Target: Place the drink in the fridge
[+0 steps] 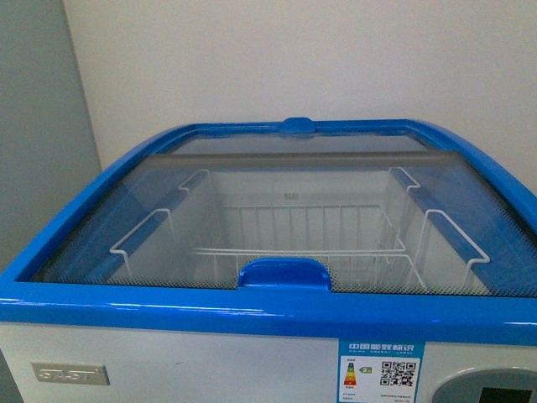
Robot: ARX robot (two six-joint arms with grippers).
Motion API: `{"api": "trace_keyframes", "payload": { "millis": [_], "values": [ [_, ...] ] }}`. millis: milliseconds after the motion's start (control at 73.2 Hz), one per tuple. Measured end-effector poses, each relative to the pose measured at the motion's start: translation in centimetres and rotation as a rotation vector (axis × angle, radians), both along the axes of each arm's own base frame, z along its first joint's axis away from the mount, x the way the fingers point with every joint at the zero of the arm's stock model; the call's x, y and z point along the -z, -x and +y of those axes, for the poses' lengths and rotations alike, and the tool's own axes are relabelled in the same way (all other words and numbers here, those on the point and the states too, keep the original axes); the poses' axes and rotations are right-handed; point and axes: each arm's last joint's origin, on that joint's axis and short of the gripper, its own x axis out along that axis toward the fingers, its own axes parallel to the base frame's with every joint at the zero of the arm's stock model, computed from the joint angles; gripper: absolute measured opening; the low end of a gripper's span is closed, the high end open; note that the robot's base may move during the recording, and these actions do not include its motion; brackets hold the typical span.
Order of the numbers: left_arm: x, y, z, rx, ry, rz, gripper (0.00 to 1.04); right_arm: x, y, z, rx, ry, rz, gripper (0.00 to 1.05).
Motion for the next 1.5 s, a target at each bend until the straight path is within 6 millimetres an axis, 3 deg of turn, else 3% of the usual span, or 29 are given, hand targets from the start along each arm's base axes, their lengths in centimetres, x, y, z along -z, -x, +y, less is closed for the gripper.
{"api": "trace_keyframes", "payload": {
  "millis": [68, 232, 424, 628, 765, 902, 1079, 1503],
  "values": [
    [0.0, 0.0, 0.0, 0.001, 0.0, 0.0, 0.97, 0.0, 0.0, 0.0, 0.0, 0.0, 0.0, 0.39],
    [-0.3, -1.4, 0.3, 0.328, 0.287, 0.257, 0.97, 0.0, 0.0, 0.0, -0.006, 0.001, 0.0, 0.39],
    [-4.1, -6.3, 0.2, 0.442, 0.286, 0.199, 0.97, 0.0, 0.0, 0.0, -0.001, 0.0, -0.001, 0.39],
    [-8.8, -13.3, -2.9, 0.585, -0.003, -0.003, 0.97, 0.0, 0.0, 0.0, -0.003, 0.0, -0.001, 0.39],
    [-9.9, -16.8, -8.7, 0.843, -0.418, -0.162, 0.97, 0.0, 0.0, 0.0, -0.002, 0.0, -0.001, 0.39],
    [-9.7, -18.8, -12.0, 0.935, -0.681, -0.255, 0.97, 0.0, 0.0, 0.0, -0.001, 0.0, -0.001, 0.39],
    [-7.9, -20.6, -14.4, 1.023, -0.933, -0.275, 0.97, 0.0, 0.0, 0.0, -0.002, 0.0, -0.001, 0.39],
    [-7.0, -23.2, -16.4, 1.098, -1.171, -0.211, 0.97, 0.0, 0.0, 0.0, -0.002, 0.0, -0.001, 0.39]
  ]
}}
